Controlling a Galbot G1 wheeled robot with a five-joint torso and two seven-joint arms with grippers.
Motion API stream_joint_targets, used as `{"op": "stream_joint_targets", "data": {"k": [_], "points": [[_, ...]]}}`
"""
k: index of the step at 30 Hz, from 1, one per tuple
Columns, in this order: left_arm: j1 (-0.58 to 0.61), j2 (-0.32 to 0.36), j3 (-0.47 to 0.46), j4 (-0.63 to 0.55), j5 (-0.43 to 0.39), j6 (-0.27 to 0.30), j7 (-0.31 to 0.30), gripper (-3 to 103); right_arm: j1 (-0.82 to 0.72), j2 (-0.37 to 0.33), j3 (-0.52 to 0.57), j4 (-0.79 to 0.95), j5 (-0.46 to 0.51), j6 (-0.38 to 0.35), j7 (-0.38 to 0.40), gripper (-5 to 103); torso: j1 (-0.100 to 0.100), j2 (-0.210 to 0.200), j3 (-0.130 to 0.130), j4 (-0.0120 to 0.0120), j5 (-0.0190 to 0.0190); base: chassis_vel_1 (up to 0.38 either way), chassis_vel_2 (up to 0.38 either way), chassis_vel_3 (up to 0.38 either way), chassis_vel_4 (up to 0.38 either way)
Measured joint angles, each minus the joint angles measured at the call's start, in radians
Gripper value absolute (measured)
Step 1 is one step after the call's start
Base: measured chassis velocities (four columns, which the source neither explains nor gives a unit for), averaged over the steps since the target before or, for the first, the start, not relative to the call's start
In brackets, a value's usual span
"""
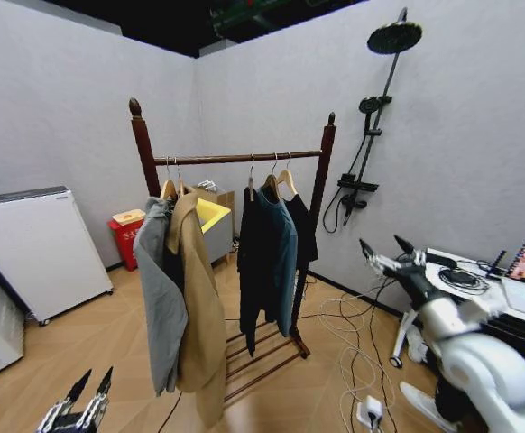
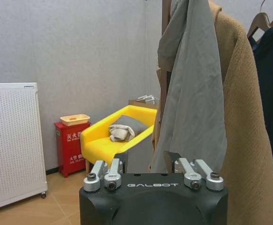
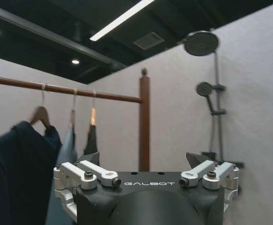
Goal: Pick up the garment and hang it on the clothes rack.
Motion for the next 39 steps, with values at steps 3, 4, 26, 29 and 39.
{"op": "stream_joint_targets", "data": {"k": [3,4,26,29,39], "points": [[0.000,0.000,0.000,0.000,0.000,0.000,0.000,46,-0.085,0.138,0.002,0.013,-0.035,0.030,-0.011,100,0.000,0.000,0.000,-0.0006,0.0010,0.000,0.000,0.000,0.000],[0.000,0.000,0.000,0.000,0.000,0.000,0.000,46,-0.117,0.180,-0.001,0.021,-0.044,0.039,-0.011,100,0.000,0.000,0.000,-0.0007,0.0002,0.000,0.000,0.000,0.000],[0.000,0.000,0.000,0.000,0.000,0.000,0.000,46,-0.212,0.233,-0.182,0.093,-0.147,-0.001,0.002,100,0.000,0.000,0.000,-0.0003,0.0005,0.000,0.000,0.000,0.000],[0.000,0.000,0.000,0.000,0.000,0.000,0.000,46,-0.212,0.233,-0.184,0.094,-0.148,-0.003,0.002,100,0.000,0.000,0.000,-0.0003,0.0005,0.000,0.000,0.000,0.000],[0.000,0.000,0.000,0.000,0.000,0.000,0.000,46,-0.208,0.232,-0.184,0.093,-0.148,-0.004,0.002,100,0.000,0.000,0.000,-0.0003,0.0005,0.000,0.000,0.000,0.000]]}}
